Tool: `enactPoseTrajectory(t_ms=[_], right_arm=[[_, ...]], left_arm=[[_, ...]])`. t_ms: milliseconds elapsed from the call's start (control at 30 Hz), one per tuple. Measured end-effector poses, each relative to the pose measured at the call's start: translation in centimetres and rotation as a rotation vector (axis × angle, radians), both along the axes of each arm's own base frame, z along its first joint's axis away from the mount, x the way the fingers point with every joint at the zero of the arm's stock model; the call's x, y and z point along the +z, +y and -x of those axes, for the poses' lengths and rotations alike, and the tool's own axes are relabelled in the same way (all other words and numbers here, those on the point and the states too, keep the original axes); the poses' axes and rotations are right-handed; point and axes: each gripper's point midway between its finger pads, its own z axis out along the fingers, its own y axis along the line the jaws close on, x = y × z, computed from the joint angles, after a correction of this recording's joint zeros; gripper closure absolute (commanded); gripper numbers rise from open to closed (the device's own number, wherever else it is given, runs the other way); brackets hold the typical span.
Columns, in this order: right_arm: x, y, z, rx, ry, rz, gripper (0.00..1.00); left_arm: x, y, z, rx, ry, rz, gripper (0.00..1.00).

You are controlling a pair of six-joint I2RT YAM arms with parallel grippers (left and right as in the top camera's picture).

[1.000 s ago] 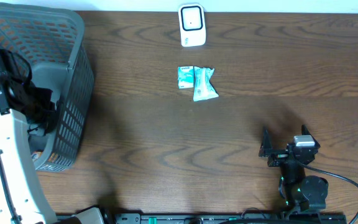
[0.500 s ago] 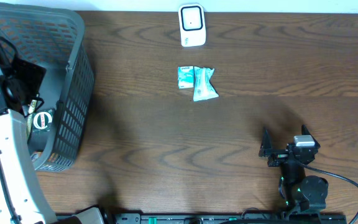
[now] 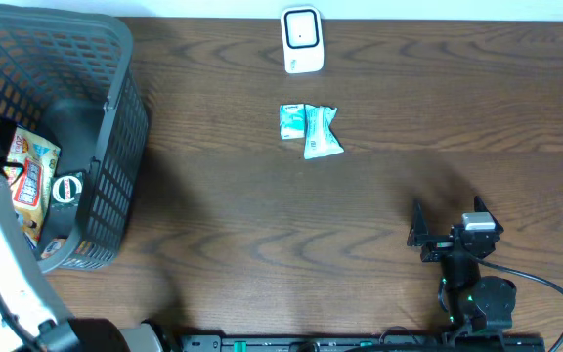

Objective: Scan the item barcode

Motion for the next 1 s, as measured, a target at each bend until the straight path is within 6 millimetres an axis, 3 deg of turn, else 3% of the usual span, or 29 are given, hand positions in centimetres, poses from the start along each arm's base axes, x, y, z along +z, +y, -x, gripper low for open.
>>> enactPoseTrajectory(t_ms=[267,367,500,733,1000], right_arm=[[0.0,0.0,0.0,0.0,0.0,0.0,0.01],[0.0,0.0,0.0,0.0,0.0,0.0,0.01],[0.0,0.0,0.0,0.0,0.0,0.0,0.01],[0.0,0.0,0.0,0.0,0.0,0.0,0.01],[0.0,0.0,0.0,0.0,0.0,0.0,0.01]], left_arm=[[-6.4,0.9,-2.0,-0.058,0.168,0.081,0.11],[-8.9,0.8,-3.9,-0.176,0.204,0.116,0.11],[-11.3,0.1,-5.0,-0.304,0.255,0.161,0.11],[-13.4,-1.3,-5.3,-0.458,0.314,0.223,0.11],[-13.9,-2.4,-4.4,-0.344,0.293,0.315,0.11]])
